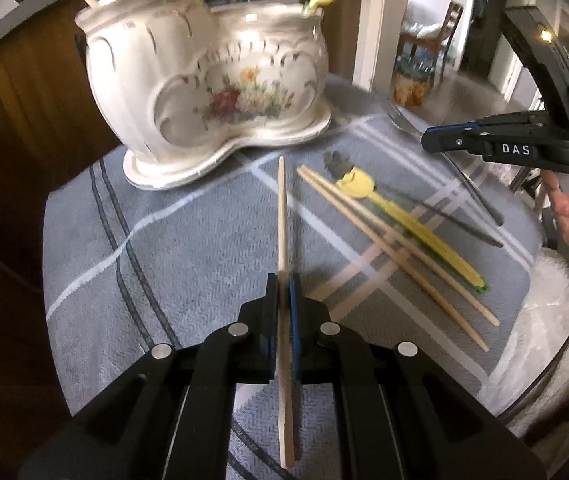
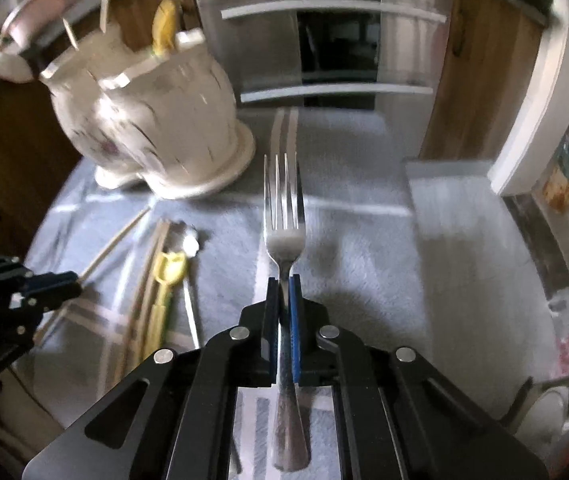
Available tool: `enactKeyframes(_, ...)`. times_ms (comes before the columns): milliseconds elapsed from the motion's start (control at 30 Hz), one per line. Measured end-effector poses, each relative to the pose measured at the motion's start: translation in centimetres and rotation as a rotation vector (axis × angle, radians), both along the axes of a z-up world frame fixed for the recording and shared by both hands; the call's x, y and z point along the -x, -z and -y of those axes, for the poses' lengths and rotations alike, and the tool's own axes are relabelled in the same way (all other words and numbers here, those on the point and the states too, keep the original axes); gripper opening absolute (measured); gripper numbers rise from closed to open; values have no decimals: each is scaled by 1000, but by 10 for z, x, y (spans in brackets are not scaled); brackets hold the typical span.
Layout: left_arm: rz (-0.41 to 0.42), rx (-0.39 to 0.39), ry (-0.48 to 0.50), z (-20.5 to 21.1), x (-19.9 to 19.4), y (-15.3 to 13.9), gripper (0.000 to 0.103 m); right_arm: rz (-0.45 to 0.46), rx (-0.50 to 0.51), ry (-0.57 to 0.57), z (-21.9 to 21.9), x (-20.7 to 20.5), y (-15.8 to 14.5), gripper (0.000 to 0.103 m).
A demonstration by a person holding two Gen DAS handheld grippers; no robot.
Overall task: Organize utensils
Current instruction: 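Lower chopstick into taller pot with left tool while right tool carries fork to smaller pot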
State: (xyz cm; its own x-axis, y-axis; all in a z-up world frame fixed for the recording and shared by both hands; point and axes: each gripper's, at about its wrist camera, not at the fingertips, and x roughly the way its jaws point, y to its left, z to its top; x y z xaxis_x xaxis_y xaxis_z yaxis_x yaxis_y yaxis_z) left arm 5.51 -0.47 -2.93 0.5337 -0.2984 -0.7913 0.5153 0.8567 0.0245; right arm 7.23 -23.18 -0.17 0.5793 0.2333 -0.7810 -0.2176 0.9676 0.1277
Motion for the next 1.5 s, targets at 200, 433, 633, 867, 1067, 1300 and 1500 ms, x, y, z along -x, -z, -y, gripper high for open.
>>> enactKeyframes(200, 127, 72, 44, -12, 21, -21, 5, 154, -56, 2, 7, 36, -22, 6)
enactKeyframes(433, 285, 124, 55, -27, 40, -50, 5, 329, -45, -10, 1, 64, -47, 6)
enactKeyframes(633, 406, 218, 27, -44, 45, -74, 5, 449, -19, -33, -10, 79, -72, 6)
enactKeyframes(867, 506, 415, -30, -63, 27, -117, 5, 564, -101, -84, -33, 66, -113, 6)
enactKeyframes(1067, 575, 528, -74, -69, -12, -141, 5, 650, -210, -82, -48, 35, -135, 6)
enactKeyframes(1300, 627, 640, -102, -67, -60, -154, 5, 692, -276, -19, -56, -10, -135, 6)
enactKeyframes(1500, 644, 640, -129, -59, -92, -155, 5, 686, -265, 20, -62, -30, -124, 6)
